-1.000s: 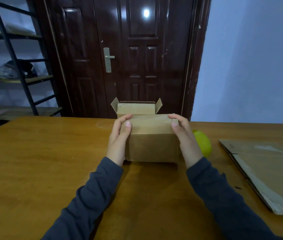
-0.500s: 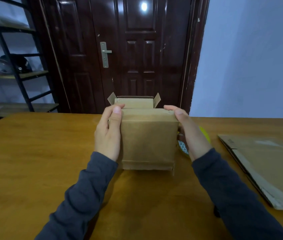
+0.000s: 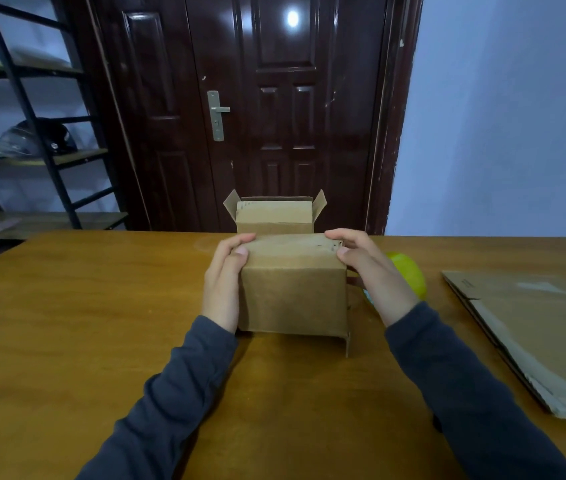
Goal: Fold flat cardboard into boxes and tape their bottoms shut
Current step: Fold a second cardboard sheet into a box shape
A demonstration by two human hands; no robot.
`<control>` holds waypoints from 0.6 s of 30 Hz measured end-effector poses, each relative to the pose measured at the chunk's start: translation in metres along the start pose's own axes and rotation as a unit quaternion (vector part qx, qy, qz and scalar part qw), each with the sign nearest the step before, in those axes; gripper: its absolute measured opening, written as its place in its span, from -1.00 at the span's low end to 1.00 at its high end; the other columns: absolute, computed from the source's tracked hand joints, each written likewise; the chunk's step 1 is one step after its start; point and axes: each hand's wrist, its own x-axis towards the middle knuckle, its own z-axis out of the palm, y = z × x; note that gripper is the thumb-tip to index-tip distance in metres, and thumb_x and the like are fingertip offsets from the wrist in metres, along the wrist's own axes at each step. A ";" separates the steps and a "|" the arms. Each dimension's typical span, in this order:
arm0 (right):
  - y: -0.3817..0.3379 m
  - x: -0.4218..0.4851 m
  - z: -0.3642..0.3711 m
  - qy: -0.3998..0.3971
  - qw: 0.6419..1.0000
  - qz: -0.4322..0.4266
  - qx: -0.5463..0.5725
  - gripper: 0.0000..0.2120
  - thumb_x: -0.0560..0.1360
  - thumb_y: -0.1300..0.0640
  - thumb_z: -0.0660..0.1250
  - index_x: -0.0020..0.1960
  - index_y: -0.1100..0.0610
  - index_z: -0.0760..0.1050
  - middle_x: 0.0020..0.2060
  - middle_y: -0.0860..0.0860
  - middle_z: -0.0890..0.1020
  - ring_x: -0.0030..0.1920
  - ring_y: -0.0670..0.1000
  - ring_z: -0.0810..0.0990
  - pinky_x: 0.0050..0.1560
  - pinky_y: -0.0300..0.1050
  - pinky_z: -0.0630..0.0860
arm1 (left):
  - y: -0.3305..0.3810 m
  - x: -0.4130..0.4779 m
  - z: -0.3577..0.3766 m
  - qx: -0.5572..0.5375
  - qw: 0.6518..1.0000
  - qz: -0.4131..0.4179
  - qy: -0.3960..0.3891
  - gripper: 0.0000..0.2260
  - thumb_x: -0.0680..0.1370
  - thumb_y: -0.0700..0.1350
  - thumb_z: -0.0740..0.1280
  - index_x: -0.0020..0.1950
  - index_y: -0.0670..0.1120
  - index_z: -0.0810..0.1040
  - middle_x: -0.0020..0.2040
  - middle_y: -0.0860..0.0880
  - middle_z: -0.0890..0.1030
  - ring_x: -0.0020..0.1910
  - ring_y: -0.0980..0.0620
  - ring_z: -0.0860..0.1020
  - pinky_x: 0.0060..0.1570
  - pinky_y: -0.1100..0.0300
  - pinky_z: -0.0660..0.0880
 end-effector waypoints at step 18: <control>0.010 -0.002 0.023 -0.025 0.997 0.070 -0.038 -0.86 0.58 0.10 0.13 0.11 -0.07 0.33 0.01 -0.07 0.41 0.07 0.05 0.44 0.20 0.13 0.45 | -0.020 0.001 -0.004 0.027 0.997 0.014 0.064 -0.73 0.51 -0.09 0.15 0.05 0.00 0.62 0.07 0.10 0.59 0.08 0.17 0.48 -0.04 0.27 0.36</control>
